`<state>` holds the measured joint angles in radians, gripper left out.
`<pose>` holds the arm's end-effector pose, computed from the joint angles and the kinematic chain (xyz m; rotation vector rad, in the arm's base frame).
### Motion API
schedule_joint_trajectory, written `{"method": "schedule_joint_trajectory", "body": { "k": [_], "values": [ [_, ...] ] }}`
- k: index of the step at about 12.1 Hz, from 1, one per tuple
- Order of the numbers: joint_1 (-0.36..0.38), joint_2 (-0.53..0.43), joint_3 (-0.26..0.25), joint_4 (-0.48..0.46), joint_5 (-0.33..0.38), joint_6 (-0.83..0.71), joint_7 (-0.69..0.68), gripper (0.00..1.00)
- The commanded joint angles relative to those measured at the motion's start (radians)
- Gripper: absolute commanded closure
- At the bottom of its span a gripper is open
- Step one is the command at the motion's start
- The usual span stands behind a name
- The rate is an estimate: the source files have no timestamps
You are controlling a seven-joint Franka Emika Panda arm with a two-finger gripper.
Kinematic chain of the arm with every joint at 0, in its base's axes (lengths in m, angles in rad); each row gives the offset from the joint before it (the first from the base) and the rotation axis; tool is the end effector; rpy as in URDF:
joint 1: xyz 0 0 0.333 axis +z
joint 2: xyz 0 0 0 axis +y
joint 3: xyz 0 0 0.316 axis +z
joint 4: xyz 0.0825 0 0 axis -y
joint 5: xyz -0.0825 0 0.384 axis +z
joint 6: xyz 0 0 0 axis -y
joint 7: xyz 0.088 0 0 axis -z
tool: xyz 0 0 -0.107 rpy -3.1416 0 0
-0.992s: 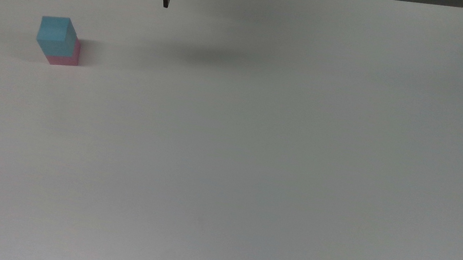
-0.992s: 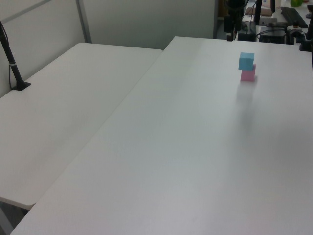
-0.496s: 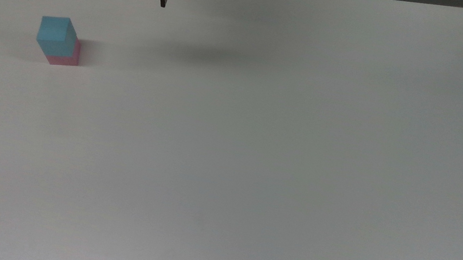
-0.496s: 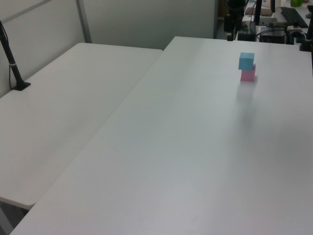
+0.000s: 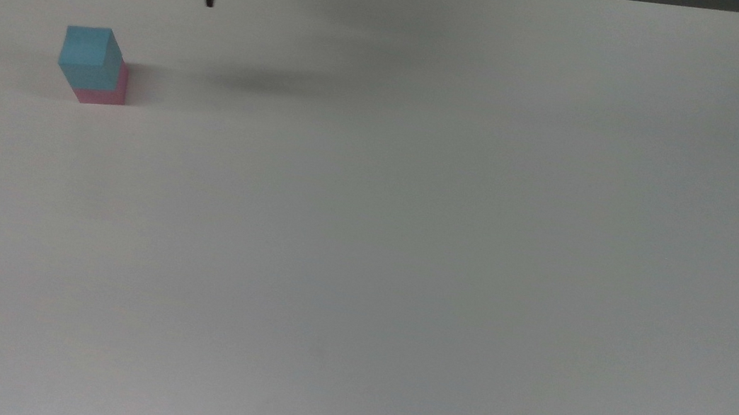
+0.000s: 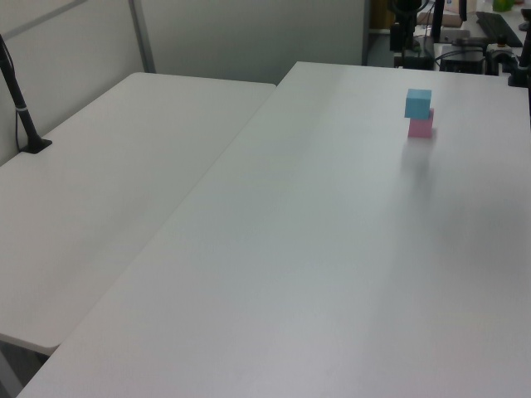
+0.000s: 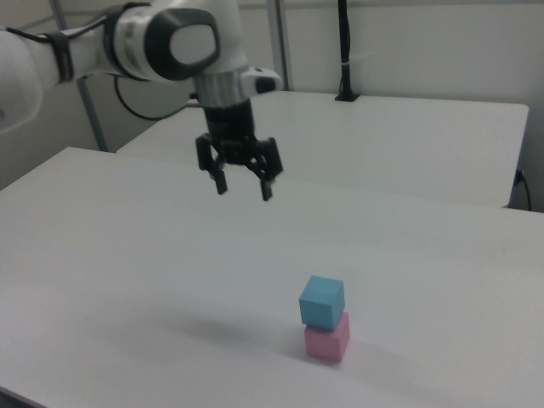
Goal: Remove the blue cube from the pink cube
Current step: 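Move the open gripper over the blue cube and lower it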
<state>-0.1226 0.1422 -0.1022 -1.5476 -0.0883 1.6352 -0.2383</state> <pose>0.5832 -0.1385 0.5597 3.0519 0.0339 -0.1160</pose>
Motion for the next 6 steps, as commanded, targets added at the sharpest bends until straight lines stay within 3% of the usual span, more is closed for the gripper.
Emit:
{"method": "schedule_joint_trajectory", "body": {
  "k": [1,6],
  "values": [
    [-0.075,0.042,-0.007,-0.038,-0.001,0.046,-0.139,0.0],
    [-0.161,0.111,-0.007,-0.065,-0.008,0.149,-0.17,0.0]
  ]
}}
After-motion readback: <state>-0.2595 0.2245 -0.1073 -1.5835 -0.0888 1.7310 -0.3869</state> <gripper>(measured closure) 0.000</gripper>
